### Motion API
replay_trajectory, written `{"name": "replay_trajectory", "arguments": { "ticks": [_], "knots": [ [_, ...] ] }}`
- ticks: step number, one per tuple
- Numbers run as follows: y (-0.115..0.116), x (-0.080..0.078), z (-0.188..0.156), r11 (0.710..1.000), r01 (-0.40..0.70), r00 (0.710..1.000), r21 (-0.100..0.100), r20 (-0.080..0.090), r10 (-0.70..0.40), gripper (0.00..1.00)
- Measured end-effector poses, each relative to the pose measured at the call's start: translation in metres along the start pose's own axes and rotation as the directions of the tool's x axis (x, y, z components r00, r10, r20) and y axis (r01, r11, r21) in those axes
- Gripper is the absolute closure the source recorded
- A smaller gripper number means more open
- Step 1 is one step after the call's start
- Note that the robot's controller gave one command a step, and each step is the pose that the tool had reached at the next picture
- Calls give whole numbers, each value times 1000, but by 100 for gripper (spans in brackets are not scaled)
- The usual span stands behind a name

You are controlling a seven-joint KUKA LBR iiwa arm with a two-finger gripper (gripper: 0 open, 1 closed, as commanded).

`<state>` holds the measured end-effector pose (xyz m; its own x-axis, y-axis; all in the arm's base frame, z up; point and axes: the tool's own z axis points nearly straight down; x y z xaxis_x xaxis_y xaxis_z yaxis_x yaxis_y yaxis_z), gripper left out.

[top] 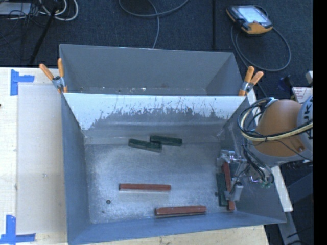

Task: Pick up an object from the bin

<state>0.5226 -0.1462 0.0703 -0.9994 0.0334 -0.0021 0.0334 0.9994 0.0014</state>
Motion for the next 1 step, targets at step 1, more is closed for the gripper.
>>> {"name": "replay_trajectory", "arguments": {
  "ticks": [1],
  "knots": [
    [-6, -26, 1, 999, 33, 999, -6, -7, -33, 0]
  ]
}}
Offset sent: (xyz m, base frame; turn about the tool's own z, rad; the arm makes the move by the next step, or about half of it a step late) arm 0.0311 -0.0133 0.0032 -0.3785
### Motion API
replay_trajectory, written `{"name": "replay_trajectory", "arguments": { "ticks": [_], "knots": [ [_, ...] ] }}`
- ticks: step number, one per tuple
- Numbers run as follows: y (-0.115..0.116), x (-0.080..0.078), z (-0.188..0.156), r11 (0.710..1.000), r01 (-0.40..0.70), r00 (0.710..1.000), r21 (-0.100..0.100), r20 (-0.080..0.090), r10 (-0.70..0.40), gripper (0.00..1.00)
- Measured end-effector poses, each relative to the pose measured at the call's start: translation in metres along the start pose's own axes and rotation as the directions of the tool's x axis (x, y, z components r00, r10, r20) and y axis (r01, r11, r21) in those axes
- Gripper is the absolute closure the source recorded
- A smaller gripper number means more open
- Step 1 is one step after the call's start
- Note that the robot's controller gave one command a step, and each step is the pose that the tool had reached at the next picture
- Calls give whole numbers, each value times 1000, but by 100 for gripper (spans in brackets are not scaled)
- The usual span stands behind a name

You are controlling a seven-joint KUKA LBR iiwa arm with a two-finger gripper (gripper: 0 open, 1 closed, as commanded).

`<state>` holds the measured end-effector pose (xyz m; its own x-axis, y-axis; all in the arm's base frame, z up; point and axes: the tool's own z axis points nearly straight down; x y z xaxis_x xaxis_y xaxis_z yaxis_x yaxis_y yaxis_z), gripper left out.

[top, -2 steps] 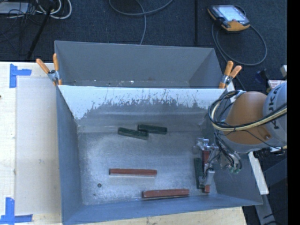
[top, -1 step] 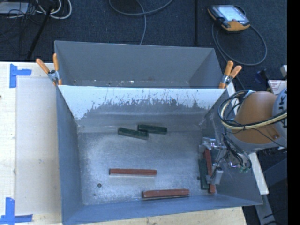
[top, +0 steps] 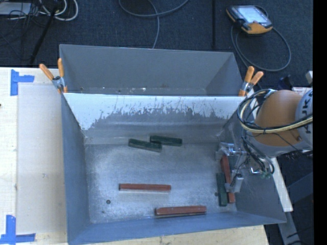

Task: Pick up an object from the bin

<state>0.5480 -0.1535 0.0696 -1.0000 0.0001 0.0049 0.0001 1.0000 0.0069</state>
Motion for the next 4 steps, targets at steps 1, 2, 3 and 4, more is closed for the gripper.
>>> {"name": "replay_trajectory", "arguments": {
  "ticks": [1, 2, 3, 4],
  "knots": [
    [-2, -25, -1, 997, 71, 997, 4, 5, -71, 0],
    [-3, -33, -1, 944, 331, 944, 8, 4, -331, 0],
    [5, 28, -24, 915, 403, 915, 6, 1, -403, 0],
    [1, 42, -20, 888, 459, 888, 5, -2, -459, 0]
  ]
}}
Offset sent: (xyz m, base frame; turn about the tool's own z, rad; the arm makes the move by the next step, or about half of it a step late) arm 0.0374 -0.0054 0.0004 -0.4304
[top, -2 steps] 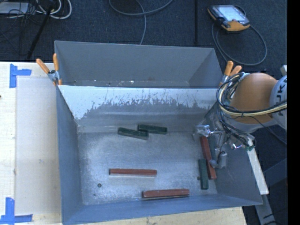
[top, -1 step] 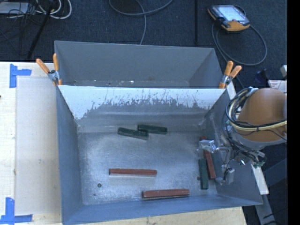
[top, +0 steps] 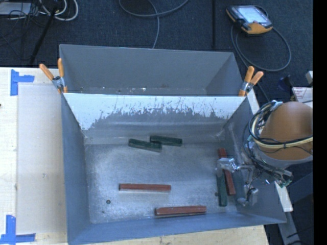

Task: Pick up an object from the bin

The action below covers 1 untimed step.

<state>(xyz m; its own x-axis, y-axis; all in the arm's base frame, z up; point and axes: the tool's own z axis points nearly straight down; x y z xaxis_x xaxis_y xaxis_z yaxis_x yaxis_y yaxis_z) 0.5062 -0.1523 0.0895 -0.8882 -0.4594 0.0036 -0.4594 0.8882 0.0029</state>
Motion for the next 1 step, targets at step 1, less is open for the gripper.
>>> {"name": "replay_trajectory", "arguments": {
  "ticks": [1],
  "knots": [
    [28, -8, 15, 999, 39, 999, 2, 3, -39, 0]
  ]
}}
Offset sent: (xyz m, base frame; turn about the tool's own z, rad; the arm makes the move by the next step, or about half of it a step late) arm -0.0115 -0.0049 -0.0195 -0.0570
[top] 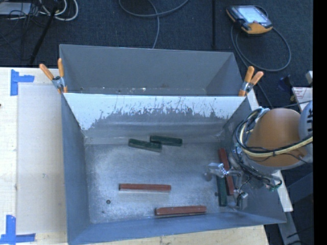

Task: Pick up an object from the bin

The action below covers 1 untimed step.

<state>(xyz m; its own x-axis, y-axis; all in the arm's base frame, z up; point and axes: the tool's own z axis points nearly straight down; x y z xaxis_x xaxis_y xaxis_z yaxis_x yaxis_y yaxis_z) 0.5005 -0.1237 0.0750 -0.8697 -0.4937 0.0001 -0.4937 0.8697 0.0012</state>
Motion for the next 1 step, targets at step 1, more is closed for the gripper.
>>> {"name": "replay_trajectory", "arguments": {
  "ticks": [1],
  "knots": [
    [6, 0, 3, 1000, 12, 1000, -2, 1, -12, 0]
  ]
}}
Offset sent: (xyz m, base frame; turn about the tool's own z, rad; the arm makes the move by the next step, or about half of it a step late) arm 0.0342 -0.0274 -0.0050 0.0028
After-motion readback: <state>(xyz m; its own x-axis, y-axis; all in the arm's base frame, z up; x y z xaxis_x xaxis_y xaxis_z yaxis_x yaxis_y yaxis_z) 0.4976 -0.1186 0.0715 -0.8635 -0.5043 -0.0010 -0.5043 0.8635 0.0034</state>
